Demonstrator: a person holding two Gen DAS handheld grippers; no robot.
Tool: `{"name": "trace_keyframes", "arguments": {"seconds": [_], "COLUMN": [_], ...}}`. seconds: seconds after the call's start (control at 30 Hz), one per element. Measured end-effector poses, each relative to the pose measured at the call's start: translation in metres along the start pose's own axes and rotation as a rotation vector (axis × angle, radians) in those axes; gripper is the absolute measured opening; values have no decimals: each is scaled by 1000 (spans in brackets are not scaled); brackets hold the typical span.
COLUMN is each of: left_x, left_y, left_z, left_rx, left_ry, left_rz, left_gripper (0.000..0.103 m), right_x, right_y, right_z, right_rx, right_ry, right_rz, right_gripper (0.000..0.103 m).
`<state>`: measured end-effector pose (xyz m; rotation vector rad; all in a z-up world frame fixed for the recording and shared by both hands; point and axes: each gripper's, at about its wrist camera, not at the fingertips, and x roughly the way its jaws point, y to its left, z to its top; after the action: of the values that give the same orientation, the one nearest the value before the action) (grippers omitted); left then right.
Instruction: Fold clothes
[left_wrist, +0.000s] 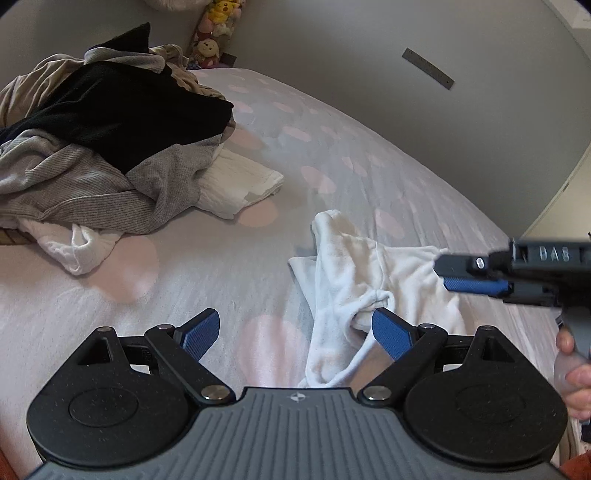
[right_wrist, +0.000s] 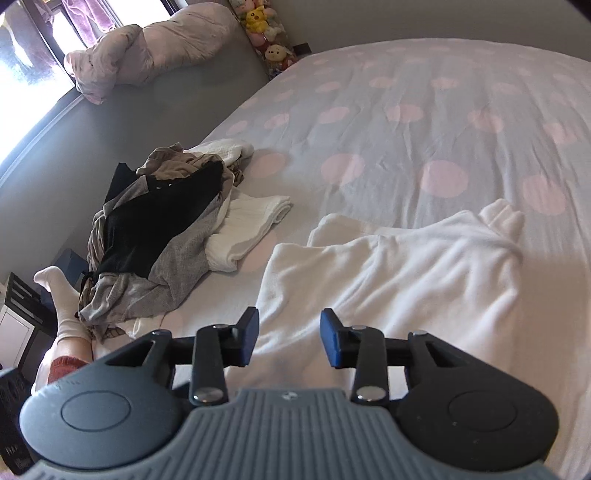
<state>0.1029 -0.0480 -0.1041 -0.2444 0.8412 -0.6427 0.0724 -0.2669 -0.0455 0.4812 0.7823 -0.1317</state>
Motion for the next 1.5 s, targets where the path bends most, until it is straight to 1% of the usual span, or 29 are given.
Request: {"name": "trace_keyframes", "arguments": {"seconds": [0.07,0.2,0.33,0.43,0.5,0.53,0.57,0.6,0.67,0.7,0.77,0.8,0.83,0.87,0.9,0.93,1.0,1.03,1.1,1.2,1.27,1.33,1.5], "left_x": [-8,-18,-13,-1,6,9,12,15,17,18,18,18,17,15,12,9,-1,-5,-15,-26,-28,-24,2], "left_y": [1,0,-2,-2,-2,-1,-1,-2,-5,-7,-10,-11,-13,-15,-17,-20,-27,-32,-43,-55,-54,-48,-20], "left_z": [-3,-13,-27,-34,-37,-37,-38,-37,-37,-37,-37,-37,-36,-36,-34,-33,-28,-25,-22,-24,-30,-39,-56], "left_rx": [-34,-76,-97,-115,-129,-134,-137,-138,-122,-109,-99,-96,-91,-84,-78,-74,-62,-55,-39,-20,-22,-18,-59], "left_ry": [-8,3,60,97,106,109,112,112,107,104,106,107,104,98,94,88,64,55,43,49,75,98,173], "left_rz": [-12,-38,-53,-64,-78,-87,-96,-100,-84,-76,-94,-105,-105,-98,-96,-100,-117,-124,-140,-139,-116,-79,5], "left_gripper": [91,91,91,91,85,75,68,65,55,52,39,35,26,18,15,9,9,8,8,7,7,7,7], "right_x": [-16,-38,-52,-56,-57,-56,-55,-54,-50,-47,-42,-39,-36,-34,-34,-36,-47,-52,-65,-81,-87,-89,-74], "right_y": [-8,-22,-30,-30,-28,-26,-24,-22,-18,-16,-13,-12,-11,-11,-11,-11,-14,-16,-24,-38,-44,-47,-54], "right_z": [-19,-64,-106,-128,-140,-146,-150,-154,-160,-161,-161,-161,-160,-160,-159,-158,-155,-153,-148,-141,-142,-147,-162], "right_rx": [-29,-80,-120,-160,-197,-219,-247,-276,-335,-361,-411,-430,-444,-452,-451,-443,-416,-399,-339,-236,-216,-216,-216], "right_ry": [-7,-6,-6,-9,-3,1,4,8,11,5,-8,-10,-7,-6,-12,-21,-48,-63,-92,-113,-114,-105,-53], "right_rz": [-17,-56,-99,-136,-161,-171,-185,-201,-239,-260,-294,-303,-314,-324,-329,-328,-313,-308,-293,-266,-263,-257,-251], "right_gripper": [42,42,46,49,51,52,53,54,54,54,54,50,47,35,22,22,17,16,12,9,6,6,6]}}
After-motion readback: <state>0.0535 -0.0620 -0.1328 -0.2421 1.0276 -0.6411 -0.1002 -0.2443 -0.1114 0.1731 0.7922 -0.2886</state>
